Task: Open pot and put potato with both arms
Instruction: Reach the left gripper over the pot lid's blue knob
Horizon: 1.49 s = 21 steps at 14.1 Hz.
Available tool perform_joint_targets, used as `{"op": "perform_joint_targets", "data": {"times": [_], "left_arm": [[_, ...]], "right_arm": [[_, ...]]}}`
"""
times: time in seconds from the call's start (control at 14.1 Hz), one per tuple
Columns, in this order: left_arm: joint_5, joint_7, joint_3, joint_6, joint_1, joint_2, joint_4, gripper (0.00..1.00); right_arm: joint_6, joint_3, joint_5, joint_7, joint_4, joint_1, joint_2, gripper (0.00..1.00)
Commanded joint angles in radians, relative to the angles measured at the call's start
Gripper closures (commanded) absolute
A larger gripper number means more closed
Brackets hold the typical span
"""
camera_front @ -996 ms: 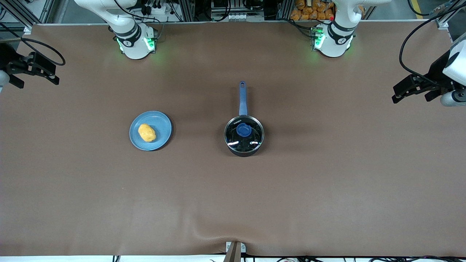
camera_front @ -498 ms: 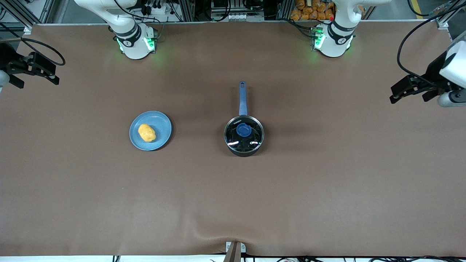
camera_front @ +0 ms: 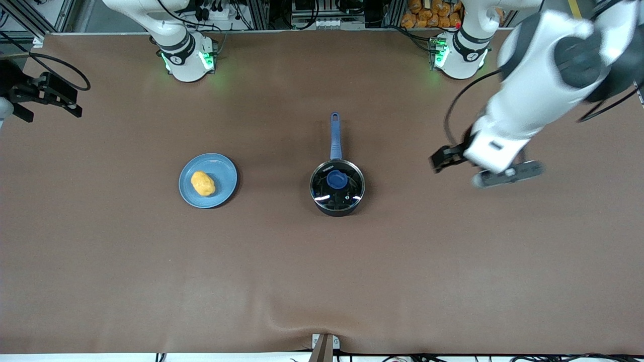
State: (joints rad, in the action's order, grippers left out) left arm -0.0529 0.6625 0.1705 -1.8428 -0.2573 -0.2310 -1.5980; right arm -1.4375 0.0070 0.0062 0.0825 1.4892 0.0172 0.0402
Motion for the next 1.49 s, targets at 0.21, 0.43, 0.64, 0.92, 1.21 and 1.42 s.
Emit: {"op": "perform_joint_targets", "data": {"times": [0.21,0.43,0.64,0.92,1.21,1.42], "left_arm": [[0.025,0.277,-0.005,-0.094,-0.186,-0.187,0.087,0.0],[0.062,0.394,-0.013,-0.165,-0.278,-0.26,0.093,0.0],[0.128,0.486,-0.014,-0.217,-0.336,-0.327,0.096,0.0],[0.168,0.545,-0.014,-0.227,-0.372,-0.375,0.118,0.0],[0.174,0.549,-0.014,-0.233,-0.376,-0.393,0.138,0.0],[0.186,0.548,-0.016,-0.24,-0.376,-0.418,0.138,0.0]], "right_arm": [[-0.004,0.005,0.012,0.013,0.013,-0.011,0.012,0.0],[-0.001,0.005,0.012,0.013,0.013,-0.011,0.013,0.0],[-0.003,0.004,0.012,0.013,0.013,-0.013,0.012,0.0],[-0.006,0.004,0.012,0.013,0.013,-0.013,0.012,0.0],[-0.006,0.004,0.012,0.013,0.013,-0.011,0.012,0.0],[-0.008,0.004,0.012,0.013,0.013,-0.011,0.009,0.0]]}}
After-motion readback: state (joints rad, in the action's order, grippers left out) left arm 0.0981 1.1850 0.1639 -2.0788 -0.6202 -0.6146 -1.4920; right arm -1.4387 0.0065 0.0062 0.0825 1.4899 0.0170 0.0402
